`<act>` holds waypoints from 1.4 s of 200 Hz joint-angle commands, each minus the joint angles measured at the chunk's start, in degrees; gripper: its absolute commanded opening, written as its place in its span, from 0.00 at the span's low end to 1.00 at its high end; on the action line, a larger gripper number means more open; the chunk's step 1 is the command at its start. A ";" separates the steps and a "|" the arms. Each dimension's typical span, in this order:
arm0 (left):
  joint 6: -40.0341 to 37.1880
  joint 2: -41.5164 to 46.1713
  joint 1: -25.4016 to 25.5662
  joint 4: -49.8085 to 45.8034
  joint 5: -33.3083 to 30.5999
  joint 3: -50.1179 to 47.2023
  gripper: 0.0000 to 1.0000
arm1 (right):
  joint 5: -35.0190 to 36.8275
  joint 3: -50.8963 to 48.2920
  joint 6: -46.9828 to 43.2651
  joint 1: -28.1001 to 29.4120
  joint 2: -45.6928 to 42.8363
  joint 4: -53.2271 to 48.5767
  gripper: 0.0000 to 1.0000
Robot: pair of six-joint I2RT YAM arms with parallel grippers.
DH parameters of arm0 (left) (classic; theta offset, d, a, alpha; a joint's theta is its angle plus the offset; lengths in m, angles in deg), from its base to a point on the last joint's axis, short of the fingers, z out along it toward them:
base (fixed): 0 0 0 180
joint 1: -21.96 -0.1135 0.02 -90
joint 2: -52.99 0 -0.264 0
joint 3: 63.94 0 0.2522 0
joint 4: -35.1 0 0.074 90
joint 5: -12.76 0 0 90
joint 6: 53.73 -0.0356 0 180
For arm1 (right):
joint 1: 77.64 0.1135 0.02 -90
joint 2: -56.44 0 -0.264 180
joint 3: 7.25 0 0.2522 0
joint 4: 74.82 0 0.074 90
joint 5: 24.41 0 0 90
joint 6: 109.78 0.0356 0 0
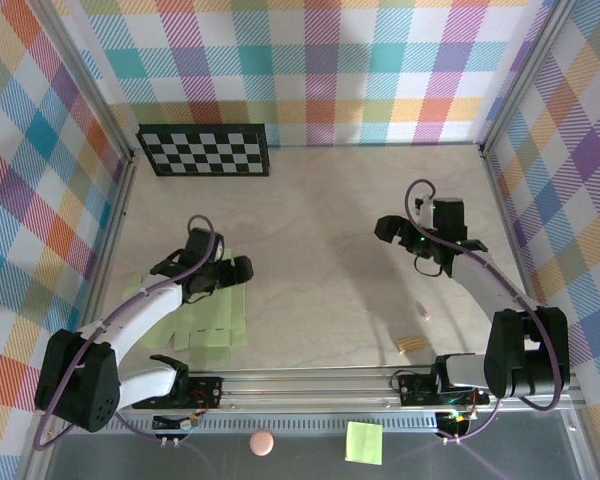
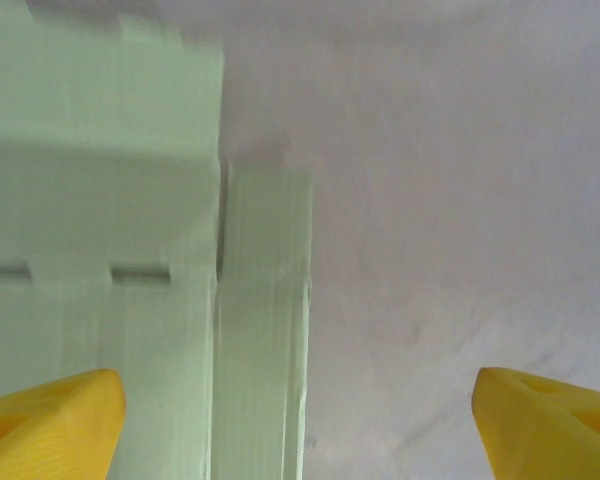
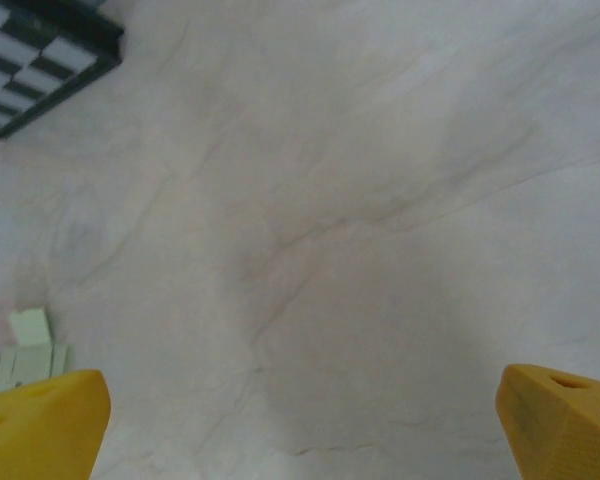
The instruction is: Fold the paper box
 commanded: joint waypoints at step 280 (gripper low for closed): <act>11.03 -32.97 15.16 25.24 14.62 25.66 0.87 | -2.15 4.99 9.39 16.10 3.69 -7.22 0.78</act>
